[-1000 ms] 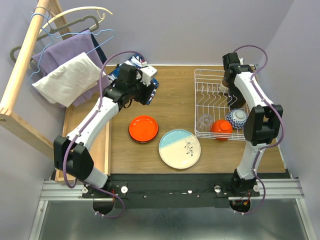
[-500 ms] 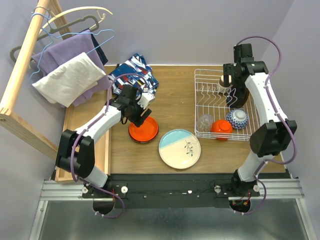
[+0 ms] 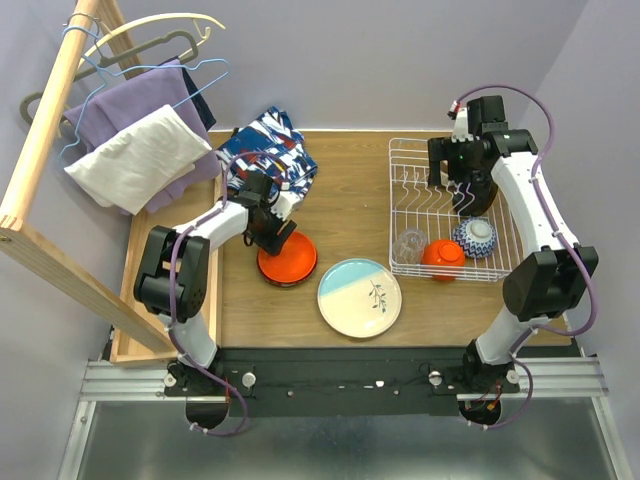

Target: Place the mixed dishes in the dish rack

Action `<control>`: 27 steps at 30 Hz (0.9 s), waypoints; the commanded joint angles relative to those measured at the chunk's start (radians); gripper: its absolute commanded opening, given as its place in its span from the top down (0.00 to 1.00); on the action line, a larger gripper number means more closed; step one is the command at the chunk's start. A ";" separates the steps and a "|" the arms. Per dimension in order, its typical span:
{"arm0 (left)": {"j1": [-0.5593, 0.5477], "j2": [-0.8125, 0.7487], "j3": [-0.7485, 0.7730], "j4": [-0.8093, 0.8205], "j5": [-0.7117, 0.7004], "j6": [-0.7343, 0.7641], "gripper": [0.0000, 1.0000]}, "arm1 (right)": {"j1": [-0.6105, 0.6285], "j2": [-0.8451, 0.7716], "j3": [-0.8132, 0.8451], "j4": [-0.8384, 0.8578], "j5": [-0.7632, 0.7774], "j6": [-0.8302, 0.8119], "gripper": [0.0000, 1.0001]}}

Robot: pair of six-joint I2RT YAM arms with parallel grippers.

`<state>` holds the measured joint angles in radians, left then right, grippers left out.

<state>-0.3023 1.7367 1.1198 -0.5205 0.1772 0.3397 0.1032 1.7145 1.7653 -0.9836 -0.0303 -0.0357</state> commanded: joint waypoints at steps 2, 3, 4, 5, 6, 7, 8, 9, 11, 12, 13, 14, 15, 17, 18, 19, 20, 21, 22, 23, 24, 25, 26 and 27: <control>0.012 0.069 0.067 0.062 0.039 -0.027 0.37 | -0.003 -0.026 -0.039 0.005 -0.082 -0.016 0.00; 0.012 0.079 0.077 0.066 0.051 -0.030 0.43 | -0.003 -0.027 -0.050 0.005 -0.089 -0.016 0.00; 0.012 0.090 0.090 0.065 0.064 -0.031 0.49 | -0.003 -0.024 -0.053 0.005 -0.115 -0.020 0.01; 0.012 0.119 0.125 0.044 0.071 -0.036 0.60 | -0.003 -0.023 -0.053 0.000 -0.132 -0.030 0.01; 0.014 0.132 0.142 0.033 0.080 -0.036 0.67 | -0.003 -0.020 -0.050 -0.003 -0.149 -0.033 0.02; 0.012 0.150 0.161 0.008 0.106 -0.034 0.72 | -0.005 -0.016 -0.044 -0.004 -0.175 -0.035 0.02; 0.014 0.155 0.184 -0.004 0.122 -0.027 0.83 | -0.003 -0.007 -0.040 -0.007 -0.189 -0.039 0.02; 0.014 0.155 0.195 -0.015 0.136 -0.010 0.90 | -0.005 -0.003 -0.037 -0.007 -0.203 -0.043 0.02; 0.014 0.146 0.215 -0.033 0.143 -0.002 1.00 | -0.005 0.014 -0.020 -0.009 -0.233 -0.040 0.04; 0.014 0.138 0.222 -0.041 0.145 0.004 1.00 | -0.003 0.023 -0.012 -0.010 -0.238 -0.038 0.04; 0.014 0.129 0.230 -0.053 0.142 0.008 1.00 | -0.005 0.031 -0.003 -0.010 -0.255 -0.039 0.04; 0.014 0.106 0.239 -0.074 0.151 0.012 1.00 | -0.005 0.037 0.017 -0.013 -0.264 -0.041 0.04; 0.014 0.090 0.258 -0.085 0.153 0.018 1.00 | -0.005 0.054 0.025 -0.013 -0.272 -0.040 0.04; 0.014 0.034 0.270 -0.107 0.174 0.030 1.00 | -0.002 0.069 0.057 -0.015 -0.302 -0.041 0.05; 0.014 0.012 0.276 -0.110 0.185 0.035 1.00 | -0.003 0.086 0.068 -0.020 -0.321 -0.046 0.05; 0.012 -0.029 0.276 -0.114 0.200 0.047 1.00 | -0.003 0.098 0.083 -0.024 -0.379 -0.049 0.06; 0.012 -0.046 0.275 -0.119 0.214 0.053 1.00 | -0.003 0.109 0.098 -0.053 -0.434 -0.094 0.06; 0.012 -0.063 0.273 -0.125 0.247 0.059 1.00 | -0.003 0.120 0.138 -0.078 -0.506 -0.140 0.08; 0.012 -0.077 0.272 -0.130 0.263 0.064 1.00 | 0.000 0.154 0.158 -0.105 -0.645 -0.186 0.13; 0.011 -0.104 0.267 -0.137 0.277 0.073 1.00 | 0.006 0.169 0.175 -0.142 -0.695 -0.241 0.16; 0.009 -0.118 0.259 -0.141 0.303 0.077 1.00 | 0.012 0.189 0.218 -0.159 -0.741 -0.268 0.18; 0.006 -0.130 0.253 -0.142 0.317 0.085 1.00 | 0.019 0.224 0.239 -0.176 -0.838 -0.301 0.21; 0.003 -0.150 0.252 -0.157 0.329 0.108 1.00 | 0.038 0.252 0.276 -0.225 -0.882 -0.367 0.21; 0.000 -0.160 0.252 -0.164 0.340 0.119 1.00 | 0.050 0.275 0.313 -0.246 -0.914 -0.397 0.21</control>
<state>-0.2901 1.6535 1.3632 -0.6342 0.3985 0.3912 0.1078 1.8912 1.9465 -1.0756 -0.5972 -0.2138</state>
